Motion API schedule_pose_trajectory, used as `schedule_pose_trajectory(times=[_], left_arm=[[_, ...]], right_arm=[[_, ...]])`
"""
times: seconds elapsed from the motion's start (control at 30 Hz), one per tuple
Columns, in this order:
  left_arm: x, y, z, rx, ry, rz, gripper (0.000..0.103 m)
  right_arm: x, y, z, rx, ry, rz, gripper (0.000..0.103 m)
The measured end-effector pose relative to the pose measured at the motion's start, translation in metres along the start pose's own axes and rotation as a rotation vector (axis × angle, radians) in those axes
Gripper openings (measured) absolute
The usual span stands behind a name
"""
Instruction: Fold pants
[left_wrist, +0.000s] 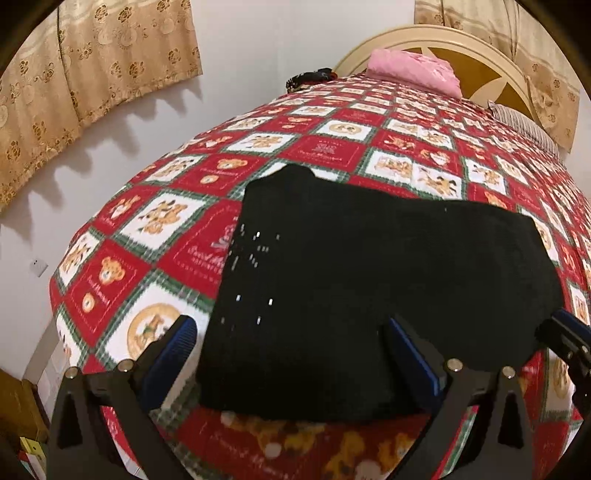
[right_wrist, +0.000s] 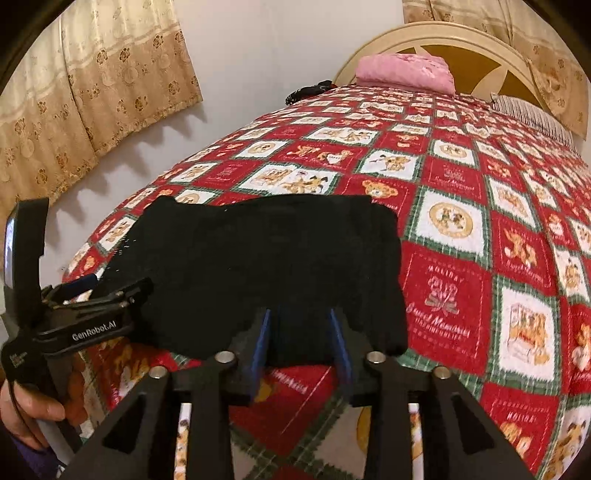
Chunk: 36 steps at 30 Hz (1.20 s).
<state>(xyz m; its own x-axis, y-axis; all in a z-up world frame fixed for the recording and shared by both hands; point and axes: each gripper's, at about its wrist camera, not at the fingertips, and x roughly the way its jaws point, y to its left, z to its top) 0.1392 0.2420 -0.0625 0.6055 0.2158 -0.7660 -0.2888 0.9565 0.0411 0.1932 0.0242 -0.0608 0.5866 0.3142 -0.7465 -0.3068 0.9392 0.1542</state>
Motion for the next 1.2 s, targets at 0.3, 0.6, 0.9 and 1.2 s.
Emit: schedule_pose_trajectory(times=[0.3, 0.6, 0.9, 1.2], left_arm=[[-0.026, 0.002, -0.016, 0.005, -0.015, 0.003, 0.103], [-0.076, 0.002, -0.036, 0.024, -0.101, -0.010, 0.103], [-0.135, 0.006, -0.063, 0.048, -0.220, -0.021, 0.103], [-0.157, 0.004, -0.079, 0.085, -0.262, -0.041, 0.103]], right_arm=[[-0.038, -0.003, -0.027, 0.180, 0.015, 0.060, 0.054], [-0.087, 0.024, -0.060, 0.147, -0.124, -0.038, 0.058], [-0.138, 0.046, -0.081, 0.119, -0.266, -0.061, 0.065], [-0.171, 0.057, -0.085, 0.143, -0.381, -0.094, 0.071]])
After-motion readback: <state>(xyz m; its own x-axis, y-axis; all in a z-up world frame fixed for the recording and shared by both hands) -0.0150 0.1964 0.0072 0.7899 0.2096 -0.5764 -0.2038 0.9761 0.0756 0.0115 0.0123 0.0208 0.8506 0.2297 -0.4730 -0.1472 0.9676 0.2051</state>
